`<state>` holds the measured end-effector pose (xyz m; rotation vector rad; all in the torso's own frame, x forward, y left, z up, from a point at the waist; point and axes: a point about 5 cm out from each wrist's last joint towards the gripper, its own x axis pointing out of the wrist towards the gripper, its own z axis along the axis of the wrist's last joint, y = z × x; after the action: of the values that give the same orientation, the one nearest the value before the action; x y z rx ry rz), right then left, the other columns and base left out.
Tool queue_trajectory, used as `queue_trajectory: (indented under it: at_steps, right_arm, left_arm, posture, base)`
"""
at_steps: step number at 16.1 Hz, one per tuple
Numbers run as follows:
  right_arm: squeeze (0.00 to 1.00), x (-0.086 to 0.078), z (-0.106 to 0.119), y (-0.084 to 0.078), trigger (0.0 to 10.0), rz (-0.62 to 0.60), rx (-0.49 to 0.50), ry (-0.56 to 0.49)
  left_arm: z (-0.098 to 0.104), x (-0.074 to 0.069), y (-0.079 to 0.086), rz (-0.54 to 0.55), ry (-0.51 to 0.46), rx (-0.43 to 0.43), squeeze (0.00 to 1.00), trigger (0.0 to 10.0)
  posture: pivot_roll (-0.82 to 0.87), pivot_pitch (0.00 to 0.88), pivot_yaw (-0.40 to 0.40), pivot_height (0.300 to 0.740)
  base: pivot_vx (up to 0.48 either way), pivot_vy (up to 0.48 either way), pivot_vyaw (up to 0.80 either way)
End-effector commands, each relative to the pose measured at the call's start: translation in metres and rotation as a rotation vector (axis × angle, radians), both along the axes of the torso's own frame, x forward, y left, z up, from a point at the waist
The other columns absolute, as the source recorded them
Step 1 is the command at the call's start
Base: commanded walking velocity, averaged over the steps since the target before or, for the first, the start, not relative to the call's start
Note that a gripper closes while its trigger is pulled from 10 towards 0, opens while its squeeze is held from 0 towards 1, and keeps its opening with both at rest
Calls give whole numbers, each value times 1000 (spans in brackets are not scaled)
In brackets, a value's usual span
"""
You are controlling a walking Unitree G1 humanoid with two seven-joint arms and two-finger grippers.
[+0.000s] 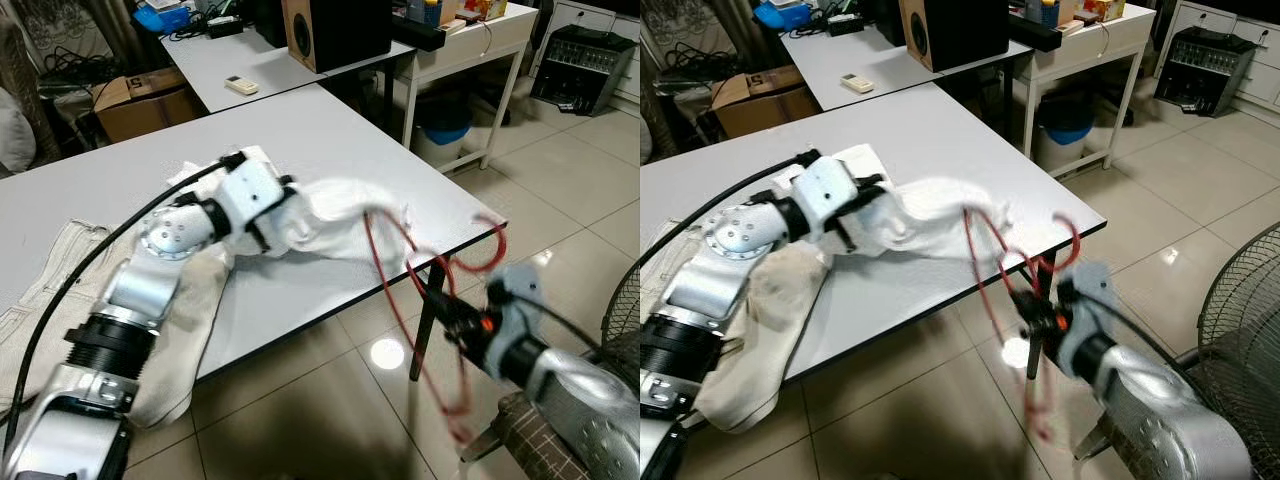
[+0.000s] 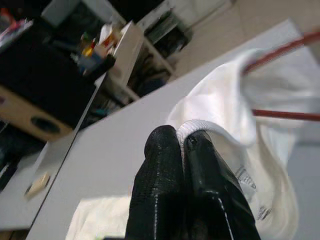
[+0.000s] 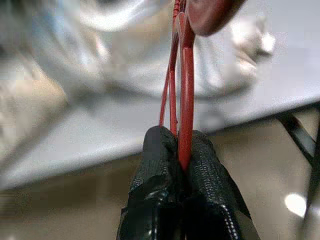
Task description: Hang hanger
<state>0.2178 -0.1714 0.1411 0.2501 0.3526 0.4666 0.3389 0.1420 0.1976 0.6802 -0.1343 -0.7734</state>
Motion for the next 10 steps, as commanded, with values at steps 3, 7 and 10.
queue_trajectory:
  at_steps: [3,7,10]
  right_arm:
    - [0,1,-5,2,10000,-34,284,36]
    - [0,46,-9,12,10000,-181,545,79]
    - [0,85,7,33,10000,-220,693,94]
  left_arm:
    - [1,-3,15,43,-17,-11,0,1176]
    - [-19,-11,19,19,82,-35,0,1020]
    - [-33,-18,7,-8,101,-9,0,1490]
  posture:
    - [-189,0,111,740]
    - [-166,0,128,740]
    - [-143,0,134,740]
  base:
    - [0,0,0]
    - [0,0,0]
    - [0,0,0]
